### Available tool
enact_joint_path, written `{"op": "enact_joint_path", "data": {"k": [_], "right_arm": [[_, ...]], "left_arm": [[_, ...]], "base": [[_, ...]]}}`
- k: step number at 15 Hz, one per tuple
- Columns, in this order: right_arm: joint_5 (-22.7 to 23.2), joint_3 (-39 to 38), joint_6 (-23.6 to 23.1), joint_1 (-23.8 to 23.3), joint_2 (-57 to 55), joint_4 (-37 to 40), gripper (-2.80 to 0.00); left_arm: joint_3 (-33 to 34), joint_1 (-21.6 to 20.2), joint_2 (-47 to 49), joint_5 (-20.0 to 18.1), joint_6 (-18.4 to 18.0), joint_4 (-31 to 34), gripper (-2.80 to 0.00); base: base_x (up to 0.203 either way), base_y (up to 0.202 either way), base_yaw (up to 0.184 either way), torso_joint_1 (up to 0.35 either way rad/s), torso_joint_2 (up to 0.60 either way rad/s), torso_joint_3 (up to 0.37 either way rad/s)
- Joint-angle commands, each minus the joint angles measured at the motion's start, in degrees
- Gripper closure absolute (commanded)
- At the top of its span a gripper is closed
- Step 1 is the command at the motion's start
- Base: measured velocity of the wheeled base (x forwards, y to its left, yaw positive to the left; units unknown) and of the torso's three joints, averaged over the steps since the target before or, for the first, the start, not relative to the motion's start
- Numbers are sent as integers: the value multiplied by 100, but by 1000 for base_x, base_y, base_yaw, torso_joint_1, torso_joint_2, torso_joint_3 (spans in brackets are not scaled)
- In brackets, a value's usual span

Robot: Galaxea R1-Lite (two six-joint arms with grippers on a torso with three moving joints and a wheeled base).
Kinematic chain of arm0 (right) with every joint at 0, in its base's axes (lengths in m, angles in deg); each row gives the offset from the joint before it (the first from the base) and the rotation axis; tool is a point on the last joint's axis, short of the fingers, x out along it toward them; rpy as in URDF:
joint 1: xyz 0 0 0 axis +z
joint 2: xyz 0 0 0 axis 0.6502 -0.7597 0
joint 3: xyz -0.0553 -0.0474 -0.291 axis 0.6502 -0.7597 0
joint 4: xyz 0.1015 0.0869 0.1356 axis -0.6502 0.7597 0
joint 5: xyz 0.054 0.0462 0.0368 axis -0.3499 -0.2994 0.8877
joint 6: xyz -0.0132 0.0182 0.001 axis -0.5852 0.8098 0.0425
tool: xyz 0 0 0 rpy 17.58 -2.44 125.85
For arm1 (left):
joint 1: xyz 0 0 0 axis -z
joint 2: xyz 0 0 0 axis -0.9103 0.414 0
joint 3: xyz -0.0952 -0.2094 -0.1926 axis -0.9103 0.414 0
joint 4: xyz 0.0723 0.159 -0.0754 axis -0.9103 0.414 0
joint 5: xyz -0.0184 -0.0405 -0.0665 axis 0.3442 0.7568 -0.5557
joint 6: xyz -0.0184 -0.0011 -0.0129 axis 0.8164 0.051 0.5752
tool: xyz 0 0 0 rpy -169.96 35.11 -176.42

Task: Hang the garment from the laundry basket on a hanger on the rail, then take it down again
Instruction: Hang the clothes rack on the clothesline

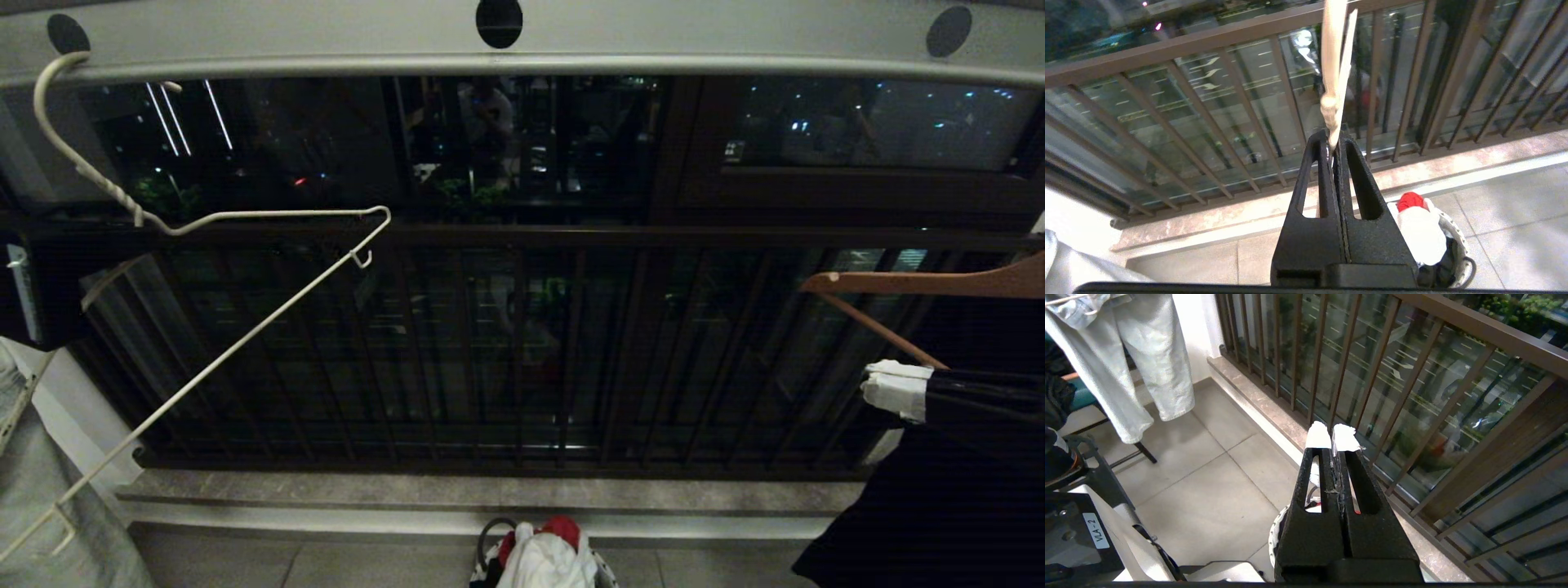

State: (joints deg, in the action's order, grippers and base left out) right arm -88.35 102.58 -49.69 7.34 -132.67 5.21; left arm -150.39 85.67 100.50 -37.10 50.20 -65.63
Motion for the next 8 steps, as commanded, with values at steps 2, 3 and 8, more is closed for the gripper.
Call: {"op": "enact_joint_path", "data": {"k": [2,3,8], "right_arm": [[5,1,-4,0,12,-2,0],[5,-1,-4,0,12,-2,0],[-4,-7,-13,0,21,-2,0]], "left_arm": [[2,-96,60,11,-7,28,-280],[2,-105,34,6,-12,38,-280],[-32,-181,-320,10,-342,50,-280]], "base": [[0,0,0,0,0,0],[0,0,0,0,0,0],[0,0,0,0,0,0]]}}
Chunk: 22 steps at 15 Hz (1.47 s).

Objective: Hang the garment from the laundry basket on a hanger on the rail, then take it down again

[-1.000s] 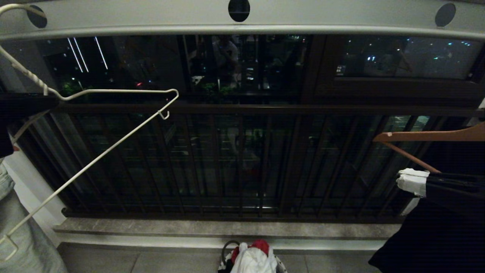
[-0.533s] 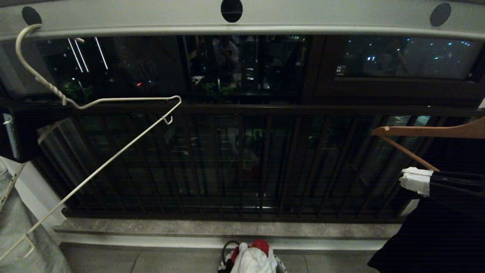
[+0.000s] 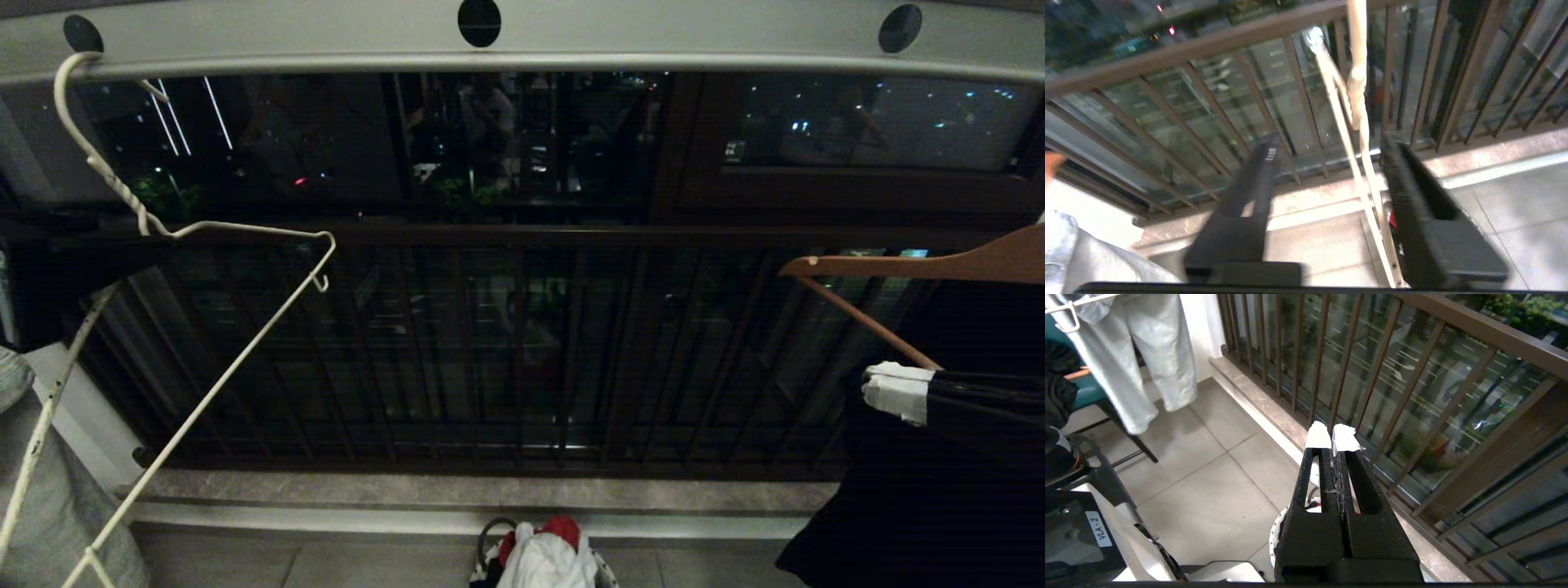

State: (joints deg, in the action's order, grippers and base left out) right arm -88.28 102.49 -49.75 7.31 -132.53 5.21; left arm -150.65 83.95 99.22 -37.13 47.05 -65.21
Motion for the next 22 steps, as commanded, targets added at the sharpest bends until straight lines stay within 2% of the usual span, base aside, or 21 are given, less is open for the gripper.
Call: {"op": "enact_joint_path", "data": {"k": [1,6,7,8,10,12,15,18,20,22], "right_arm": [[-2,1,-16,3,7,-2,0],[-2,-17,-25,11,-8,-2,0],[-2,-25,-16,3,-29,-2,0],[-2,-25,-7,3,-46,-2,0],[-15,-68,4,0,45,-2,0],[-67,-231,6,-1,355,7,0],[-499,-355,2,-224,895,18,0],[-630,-426,2,-777,1615,88,0],[-705,-421,2,-1353,2074,237,0],[-859,-397,2,-1987,2511,476,0]], "left_arm": [[-22,-12,-320,18,-56,12,-280],[-205,-13,-1018,67,-69,260,-280],[-201,-7,-1133,73,-58,458,-128],[-189,-4,-1199,51,-28,557,0],[-23,35,-1380,-115,-26,641,0],[136,87,-1657,-833,87,638,0],[278,93,-2168,-1514,283,637,0],[699,-25,-2799,-1650,420,629,0],[961,-389,-3191,-1675,672,617,0],[1263,-545,-3636,-1713,934,613,0]], "base": [[0,0,0,0,0,0],[0,0,0,0,0,0],[0,0,0,0,0,0],[0,0,0,0,0,0],[0,0,0,0,0,0],[0,0,0,0,0,0],[0,0,0,0,0,0],[0,0,0,0,0,0],[0,0,0,0,0,0],[0,0,0,0,0,0]]}}
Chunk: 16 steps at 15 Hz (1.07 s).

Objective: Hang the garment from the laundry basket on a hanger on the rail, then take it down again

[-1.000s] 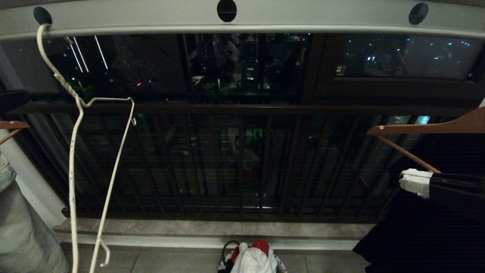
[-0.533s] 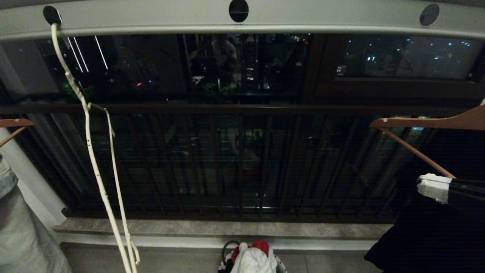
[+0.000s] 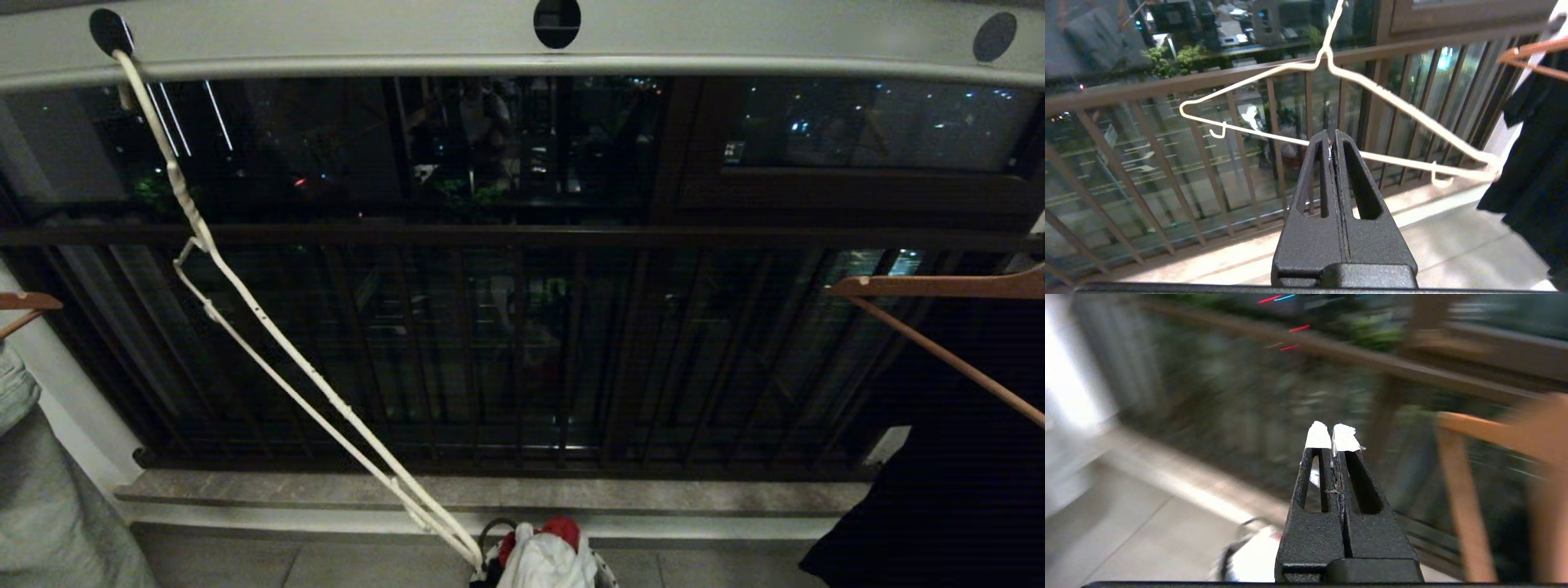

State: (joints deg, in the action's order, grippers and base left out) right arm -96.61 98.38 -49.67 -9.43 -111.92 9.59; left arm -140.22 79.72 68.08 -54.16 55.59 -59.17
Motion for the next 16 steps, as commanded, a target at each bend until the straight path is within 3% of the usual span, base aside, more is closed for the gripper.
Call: {"op": "enact_joint_path", "data": {"k": [1,3,5,6,8,10,16], "right_arm": [[-206,29,-6,-605,671,165,0],[-838,69,-6,-978,942,376,0],[-1333,143,-23,-1063,1063,693,0],[-1466,277,-24,-1086,1079,929,0],[-1539,465,-24,-1112,1160,1364,0],[-1542,461,-24,-1166,1348,1659,0],[-1494,8,101,-2561,1567,2307,0]], "left_arm": [[408,-149,-780,-4,135,12,0],[787,-294,-1194,111,358,15,0],[779,-435,-1202,766,863,16,0],[731,-662,-1200,751,892,16,0],[700,-1052,-1216,232,908,21,0],[822,-1136,-1251,152,904,33,0],[1296,-1349,-1706,69,860,322,0]], "base": [[0,0,0,0,0,0],[0,0,0,0,0,0],[0,0,0,0,0,0],[0,0,0,0,0,0],[0,0,0,0,0,0],[0,0,0,0,0,0],[0,0,0,0,0,0]]}}
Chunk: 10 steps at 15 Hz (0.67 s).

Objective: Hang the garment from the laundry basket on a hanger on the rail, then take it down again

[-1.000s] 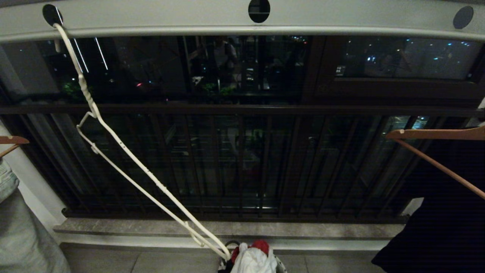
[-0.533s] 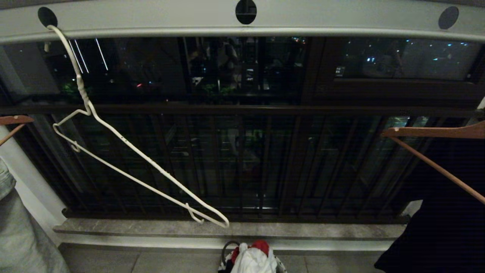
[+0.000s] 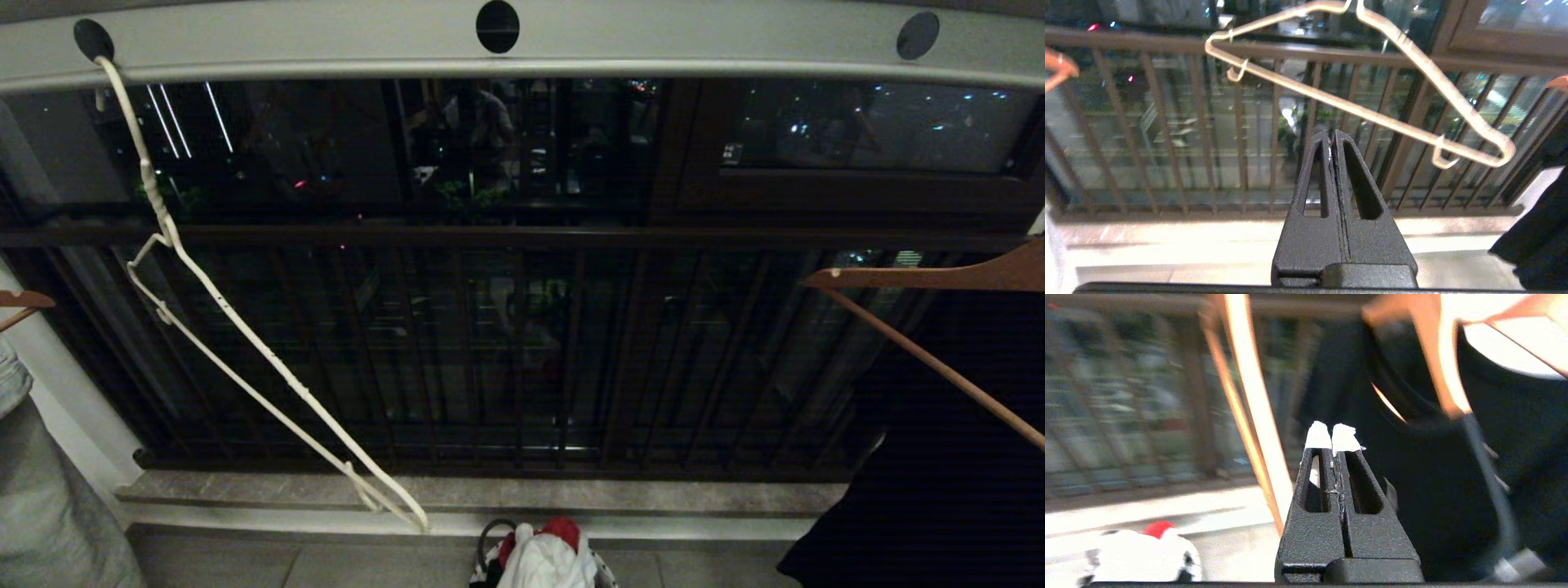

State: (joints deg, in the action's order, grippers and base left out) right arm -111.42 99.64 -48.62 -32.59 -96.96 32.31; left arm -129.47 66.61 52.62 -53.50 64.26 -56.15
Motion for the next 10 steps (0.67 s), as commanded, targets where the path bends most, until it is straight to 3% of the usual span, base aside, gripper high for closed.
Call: {"op": "enact_joint_path", "data": {"k": [1,4,7,10], "right_arm": [[21,-406,4,-345,152,15,0],[72,-1474,48,-498,643,-378,0],[625,-2450,87,-663,1137,-924,0],[875,-2938,103,-725,1588,-1036,0]], "left_arm": [[451,-67,-288,0,-41,21,0],[1317,-110,-753,7,-491,9,0],[2213,-123,-1136,35,-847,-129,0],[3086,-124,-1258,217,-957,-878,0]], "base": [[0,0,0,0,0,0],[0,0,0,0,0,0],[0,0,0,0,0,0],[0,0,0,0,0,0]]}}
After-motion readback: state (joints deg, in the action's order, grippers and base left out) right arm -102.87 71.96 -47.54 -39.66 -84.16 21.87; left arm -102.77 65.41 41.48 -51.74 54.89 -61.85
